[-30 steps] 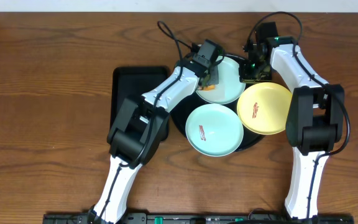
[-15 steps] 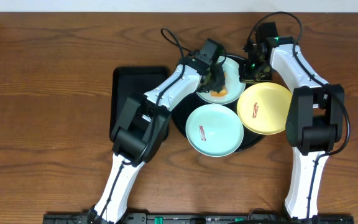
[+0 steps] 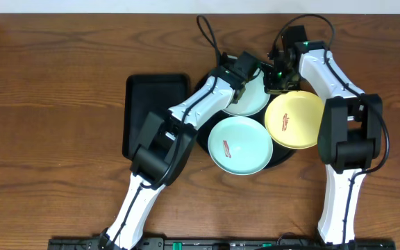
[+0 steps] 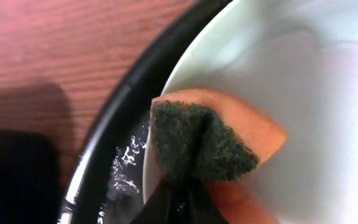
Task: Clean dirty plates on tray and stack at the side
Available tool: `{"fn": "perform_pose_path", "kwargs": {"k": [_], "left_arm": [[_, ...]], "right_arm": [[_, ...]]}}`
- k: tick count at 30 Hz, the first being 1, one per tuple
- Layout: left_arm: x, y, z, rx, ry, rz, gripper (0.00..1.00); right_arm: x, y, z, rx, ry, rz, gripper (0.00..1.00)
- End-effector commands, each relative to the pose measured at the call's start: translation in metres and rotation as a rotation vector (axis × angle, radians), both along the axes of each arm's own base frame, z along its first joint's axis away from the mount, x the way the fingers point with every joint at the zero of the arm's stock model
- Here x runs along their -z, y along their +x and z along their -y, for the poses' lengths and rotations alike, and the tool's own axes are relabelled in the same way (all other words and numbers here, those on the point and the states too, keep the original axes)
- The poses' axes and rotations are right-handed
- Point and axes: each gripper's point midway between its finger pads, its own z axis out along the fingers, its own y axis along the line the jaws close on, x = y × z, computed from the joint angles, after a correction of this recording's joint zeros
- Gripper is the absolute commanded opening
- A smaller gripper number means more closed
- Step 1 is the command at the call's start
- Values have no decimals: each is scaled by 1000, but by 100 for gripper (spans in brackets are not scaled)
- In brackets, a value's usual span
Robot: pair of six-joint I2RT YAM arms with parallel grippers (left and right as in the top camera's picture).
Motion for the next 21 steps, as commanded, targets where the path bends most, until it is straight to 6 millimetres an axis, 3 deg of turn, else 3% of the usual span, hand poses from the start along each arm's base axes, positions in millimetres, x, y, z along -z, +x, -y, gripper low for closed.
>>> {"fn": "perform_pose_path", "kwargs": {"k": [1,8,9,14,17,21], "left_arm": [[-6,20,-50,-56,259,80,8],[-56,30,-43,-83,188,168,7],[-82,32,-50,-142,132,210,8],[-124,26,-61,-202,-72,190,7],[-138,12,-75,-248,-190,112,8],[-141,-16,-103,-293,-277,-52,7]], "right_arm": [[4,-2,17,15,-75,-9,1],[4,-2,17,15,-75,-11,1],[4,-4,17,15,-75,-16,1],[4,-4,17,15,-76,-19,1],[4,-5,17,15,-76,-22,1],[4,-6,17,14,-76,-24,1]]}}
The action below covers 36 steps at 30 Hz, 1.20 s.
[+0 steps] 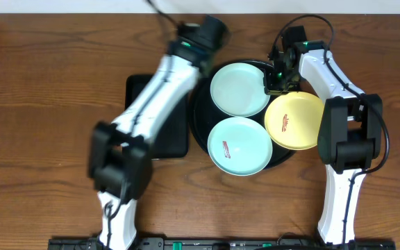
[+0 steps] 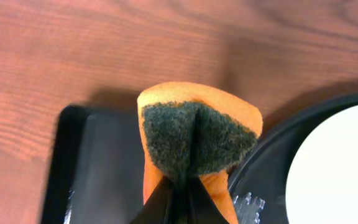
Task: Clean dirty plates on tray and stack at the side
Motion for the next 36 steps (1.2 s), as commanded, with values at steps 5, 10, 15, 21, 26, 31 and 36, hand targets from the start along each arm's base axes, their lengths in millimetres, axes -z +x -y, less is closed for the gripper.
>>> {"fn": "perform_pose_path", "kwargs": {"k": [5,10,15,21,26,31,36], "left_arm": [[19,-49,-45,-117,-207,-290,8],[73,-79,-75,-188,-201,-429,8],[109,-96,-83,-144,-193,-486,8],[98,-93,-80,-91,-270,-486,32],[53,-87,-85,-101,-381,-402,54],[-1,-97,-105,-128,-408,-284,65],[-50,-110,-120,-139,-424,-154,71]], "right_arm": [[3,-1,16,-32,-74,7,1],[2,3,8,-152,-47,49,1],[0,4,2,-160,-17,56,3],[-1,7,-4,-144,11,66,24],[-5,13,-10,-95,40,81,1],[-39,25,-22,-108,97,146,1],[-99,34,-43,-186,105,289,1]]}}
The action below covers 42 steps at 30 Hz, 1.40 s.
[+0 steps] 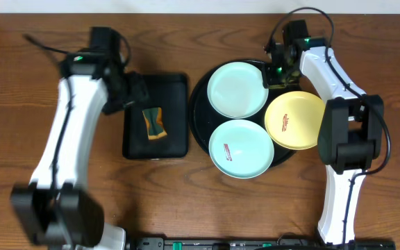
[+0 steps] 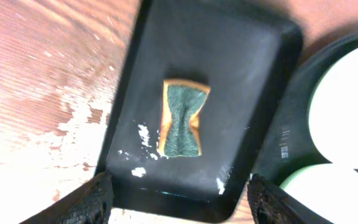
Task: Clean dirty plates on tray and stack at the side
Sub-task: 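Return the sponge to the small tray with the left gripper, then lift the green plate with the right gripper and tilt it over the tray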
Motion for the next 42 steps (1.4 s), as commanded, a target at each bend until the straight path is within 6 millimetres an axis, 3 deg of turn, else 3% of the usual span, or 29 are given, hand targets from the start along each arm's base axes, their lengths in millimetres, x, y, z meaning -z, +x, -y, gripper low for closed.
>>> {"fn": "perform_pose_path", "kwargs": {"k": [1,5,8,14,20,23,42], "left_arm": [[-35,-7,-6,-8,-11,93,72],[-61,-15,-8,-13,-11,171,74],[-72,-19,-8,-13,-12,205,76],[-74,-22,-8,-13,-12,208,82],[-74,-22,-8,-13,-12,208,86],[-74,-22,-8,-13,-12,208,87],[-74,-22,-8,-13,-12,208,87]], "right_arm": [[-86,13,-33,-92,50,201,1],[-124,8,-64,-188,28,323,1],[-140,4,-88,-229,-24,398,1],[-148,-7,-144,-330,-143,522,1],[-167,-5,-173,-325,-337,696,1],[-174,-9,-184,-348,-385,746,1],[-212,-43,-209,-331,-726,930,1]]}}
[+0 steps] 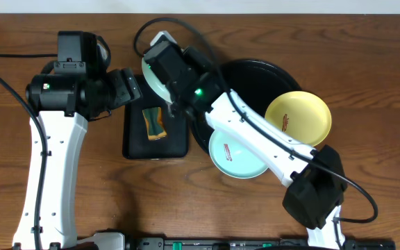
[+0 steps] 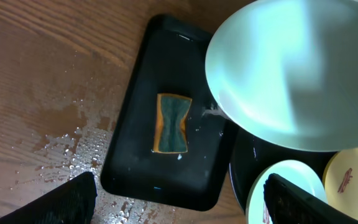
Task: Clean dirty plates on tray and stack at the side
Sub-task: 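Lift the green plate with the right gripper and tilt it over the tray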
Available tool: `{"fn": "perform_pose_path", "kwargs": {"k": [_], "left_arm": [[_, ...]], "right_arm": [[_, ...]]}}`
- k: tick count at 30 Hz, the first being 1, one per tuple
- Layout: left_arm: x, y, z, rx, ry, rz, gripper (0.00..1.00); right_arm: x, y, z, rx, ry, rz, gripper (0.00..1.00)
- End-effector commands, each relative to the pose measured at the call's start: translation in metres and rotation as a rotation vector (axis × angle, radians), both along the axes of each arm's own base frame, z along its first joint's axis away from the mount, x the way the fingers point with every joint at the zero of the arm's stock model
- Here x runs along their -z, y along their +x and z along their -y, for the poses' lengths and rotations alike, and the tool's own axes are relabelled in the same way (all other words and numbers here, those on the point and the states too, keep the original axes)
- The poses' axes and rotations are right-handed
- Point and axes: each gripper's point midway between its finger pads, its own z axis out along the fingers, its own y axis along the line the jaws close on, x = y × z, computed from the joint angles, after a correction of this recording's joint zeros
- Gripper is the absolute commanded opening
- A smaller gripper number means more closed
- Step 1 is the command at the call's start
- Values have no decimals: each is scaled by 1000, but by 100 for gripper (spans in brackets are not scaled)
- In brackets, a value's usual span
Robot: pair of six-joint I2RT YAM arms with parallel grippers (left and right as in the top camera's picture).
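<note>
A clean mint plate hangs tilted over the far right corner of the small rectangular black tray, with my right gripper shut on its rim. It fills the upper right of the left wrist view as the mint plate. The orange and green sponge lies loose in the rectangular tray. My left gripper hovers open and empty above that tray's left side. On the round black tray sit a stained mint plate and a stained yellow plate.
Water drops wet the wood left of the rectangular tray. My right arm stretches diagonally across the round tray from the front right. Bare wooden table lies to the far right and along the front.
The far mint plate has left the round tray and is now held by my right gripper over the rectangular tray's far right corner. The left gripper stays open above the sponge.
My left gripper first pressed the sponge on the far mint plate while the right gripper was at that plate's rim. Then the sponge was over the rectangular tray, then lying in it with the left gripper open. Now the right gripper holds the plate at the left.
</note>
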Motion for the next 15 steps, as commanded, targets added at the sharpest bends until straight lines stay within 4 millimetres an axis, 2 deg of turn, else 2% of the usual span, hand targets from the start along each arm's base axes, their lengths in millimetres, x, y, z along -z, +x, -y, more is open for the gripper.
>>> {"fn": "perform_pose_path", "kwargs": {"k": [1,15], "left_arm": [[-6,0,0,8,-4,15,87],[-6,0,0,8,-4,15,87]], "right_arm": [[-20,-4,6,61,-46,84,1],[-26,-11,-3,63,-46,118,1]]}}
